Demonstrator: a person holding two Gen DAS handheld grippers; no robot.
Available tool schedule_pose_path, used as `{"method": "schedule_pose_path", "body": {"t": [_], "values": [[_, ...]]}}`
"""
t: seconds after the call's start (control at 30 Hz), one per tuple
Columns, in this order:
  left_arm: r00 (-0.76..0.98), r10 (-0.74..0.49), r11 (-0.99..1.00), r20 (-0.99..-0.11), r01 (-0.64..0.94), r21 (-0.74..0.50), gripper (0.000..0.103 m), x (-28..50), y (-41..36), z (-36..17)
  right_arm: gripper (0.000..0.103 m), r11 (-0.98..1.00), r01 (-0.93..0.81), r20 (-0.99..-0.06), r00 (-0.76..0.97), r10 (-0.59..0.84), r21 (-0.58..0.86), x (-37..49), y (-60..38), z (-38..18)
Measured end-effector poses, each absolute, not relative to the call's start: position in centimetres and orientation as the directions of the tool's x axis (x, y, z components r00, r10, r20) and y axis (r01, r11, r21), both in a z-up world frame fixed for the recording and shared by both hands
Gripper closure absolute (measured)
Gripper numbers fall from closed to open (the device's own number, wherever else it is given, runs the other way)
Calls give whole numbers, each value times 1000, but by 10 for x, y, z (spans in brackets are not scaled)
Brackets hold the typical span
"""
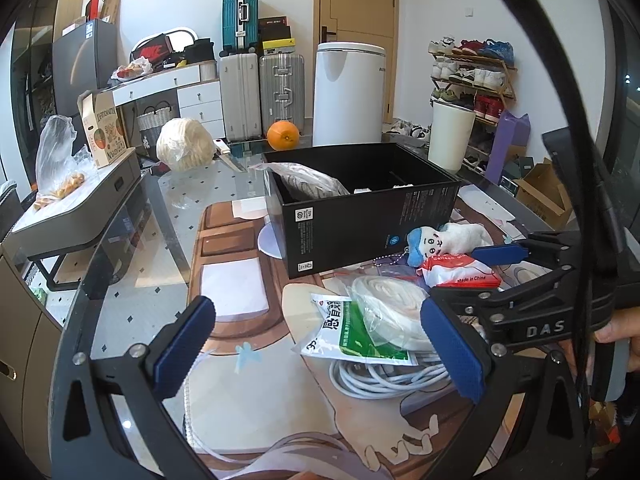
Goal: Organize soft objects
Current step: 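Grasp the red-and-white printed packet with the right gripper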
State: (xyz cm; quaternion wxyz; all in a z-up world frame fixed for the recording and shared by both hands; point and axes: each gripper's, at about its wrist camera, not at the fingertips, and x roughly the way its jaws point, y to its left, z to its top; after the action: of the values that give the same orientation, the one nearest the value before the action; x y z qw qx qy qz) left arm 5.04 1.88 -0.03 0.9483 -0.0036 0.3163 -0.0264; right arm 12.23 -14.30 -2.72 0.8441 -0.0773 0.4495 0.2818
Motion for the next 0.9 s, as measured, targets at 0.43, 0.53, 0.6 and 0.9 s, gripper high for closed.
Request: {"method": "schedule_pose_path", "body": {"t": [0.43, 0.53, 0.6, 0.9], "values": [[794, -67, 998, -604, 64, -27, 0, 51, 16, 0, 56, 814, -569, -776, 460, 431, 114, 114, -150, -20], [794, -79, 997, -603, 76, -30, 0, 51, 13, 1, 56, 808, -578, -764, 468, 444, 115, 110, -154, -16], [793, -81, 996, -604, 83, -24, 0, 52, 10, 2, 56, 806, -583, -755, 481, 446, 105, 107, -157, -11], [771, -89, 991, -631, 133, 22, 0, 62, -11, -3, 56, 792, -604, -713, 517, 473, 87, 94, -170, 7]]}}
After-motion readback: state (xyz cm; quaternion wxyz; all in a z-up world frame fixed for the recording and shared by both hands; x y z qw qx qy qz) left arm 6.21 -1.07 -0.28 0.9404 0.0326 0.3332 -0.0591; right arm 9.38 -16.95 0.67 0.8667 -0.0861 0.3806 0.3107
